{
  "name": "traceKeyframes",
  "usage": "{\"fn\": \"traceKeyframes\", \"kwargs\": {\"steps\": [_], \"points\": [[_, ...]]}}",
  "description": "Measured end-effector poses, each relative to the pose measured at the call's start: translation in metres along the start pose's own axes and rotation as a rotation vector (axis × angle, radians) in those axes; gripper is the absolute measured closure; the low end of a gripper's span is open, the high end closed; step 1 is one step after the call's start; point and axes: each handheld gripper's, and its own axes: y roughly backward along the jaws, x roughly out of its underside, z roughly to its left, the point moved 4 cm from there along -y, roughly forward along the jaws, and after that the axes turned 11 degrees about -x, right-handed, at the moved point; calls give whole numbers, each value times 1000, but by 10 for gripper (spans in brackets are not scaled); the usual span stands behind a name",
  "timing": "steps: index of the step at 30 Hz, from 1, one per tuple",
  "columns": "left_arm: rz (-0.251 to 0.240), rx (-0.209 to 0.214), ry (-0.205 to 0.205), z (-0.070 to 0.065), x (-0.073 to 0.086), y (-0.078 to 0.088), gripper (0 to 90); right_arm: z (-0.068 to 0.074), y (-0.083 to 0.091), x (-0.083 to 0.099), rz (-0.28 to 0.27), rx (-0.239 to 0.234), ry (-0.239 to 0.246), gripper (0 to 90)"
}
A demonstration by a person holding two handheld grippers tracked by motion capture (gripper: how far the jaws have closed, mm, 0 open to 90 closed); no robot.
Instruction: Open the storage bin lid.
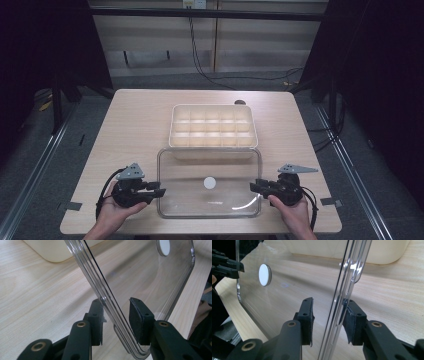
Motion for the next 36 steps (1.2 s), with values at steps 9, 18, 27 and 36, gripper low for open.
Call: {"fn": "traceKeyframes", "kwargs": {"steps": [9,18,27,36], "points": [[22,0,2,1,4,-5,616,-3,-7,2,36,14,7,582],[62,-6,18,8,6,-16,601,-12,-15,4,86,43,-5,524],[90,-17,14,8,5,-21,580,-19,-21,3,126,72,-7,481],[110,-5,4,2,6,-24,558,-16,-23,6,139,119,10,409]]}}
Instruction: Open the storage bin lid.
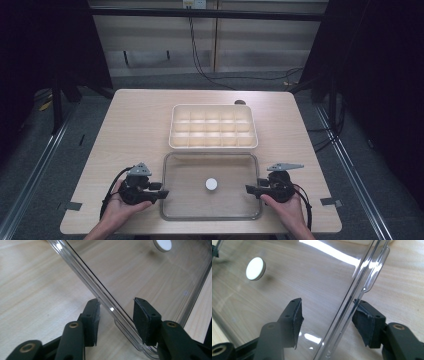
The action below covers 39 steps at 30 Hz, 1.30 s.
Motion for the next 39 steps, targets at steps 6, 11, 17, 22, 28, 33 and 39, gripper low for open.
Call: {"fn": "traceKeyframes", "kwargs": {"steps": [6,11,17,22,28,33,39], "points": [[6,19,-2,-2,1,0,555,2,2,3,5,12,-24,404],[25,22,2,-6,5,-1,541,5,2,10,24,25,-36,381],[59,35,-5,-7,5,-7,486,6,-1,10,34,75,36,333],[55,40,-8,-6,5,-9,457,2,-2,9,17,65,41,316],[49,7,-26,-7,4,-10,398,-1,3,9,-8,62,21,264],[23,-11,-9,-1,3,-9,346,-3,15,3,-90,19,31,240],[-76,-40,50,7,-1,10,310,5,36,-2,-203,19,68,233]]}}
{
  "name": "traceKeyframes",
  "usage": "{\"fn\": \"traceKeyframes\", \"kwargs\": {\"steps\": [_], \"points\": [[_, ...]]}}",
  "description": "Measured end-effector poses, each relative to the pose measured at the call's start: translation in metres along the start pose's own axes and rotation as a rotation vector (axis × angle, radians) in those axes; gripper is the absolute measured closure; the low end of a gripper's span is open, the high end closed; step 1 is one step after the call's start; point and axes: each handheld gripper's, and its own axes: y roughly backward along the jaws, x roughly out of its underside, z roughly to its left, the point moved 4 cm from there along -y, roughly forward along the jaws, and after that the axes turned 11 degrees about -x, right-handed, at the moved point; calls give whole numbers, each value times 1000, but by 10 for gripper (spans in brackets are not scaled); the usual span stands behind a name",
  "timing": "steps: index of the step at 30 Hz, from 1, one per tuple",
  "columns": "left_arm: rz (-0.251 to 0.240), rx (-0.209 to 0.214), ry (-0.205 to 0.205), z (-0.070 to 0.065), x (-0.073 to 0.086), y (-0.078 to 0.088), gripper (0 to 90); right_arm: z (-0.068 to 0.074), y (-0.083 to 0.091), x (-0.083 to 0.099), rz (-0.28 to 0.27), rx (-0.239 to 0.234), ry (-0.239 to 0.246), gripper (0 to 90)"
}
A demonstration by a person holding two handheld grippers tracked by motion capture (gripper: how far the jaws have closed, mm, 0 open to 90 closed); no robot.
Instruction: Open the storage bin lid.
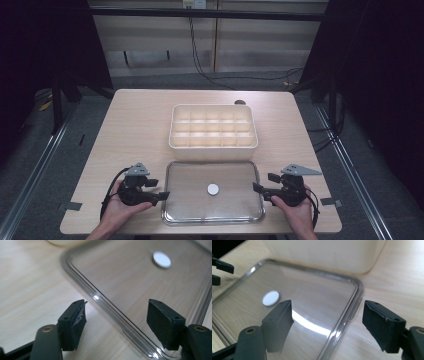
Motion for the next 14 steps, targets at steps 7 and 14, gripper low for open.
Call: {"fn": "traceKeyframes", "kwargs": {"steps": [7,14], "points": [[-80,-45,7,8,2,20,294,5,22,3,-51,3,-1,211],[-138,-107,36,21,8,36,294,2,46,11,-112,19,2,186]]}}
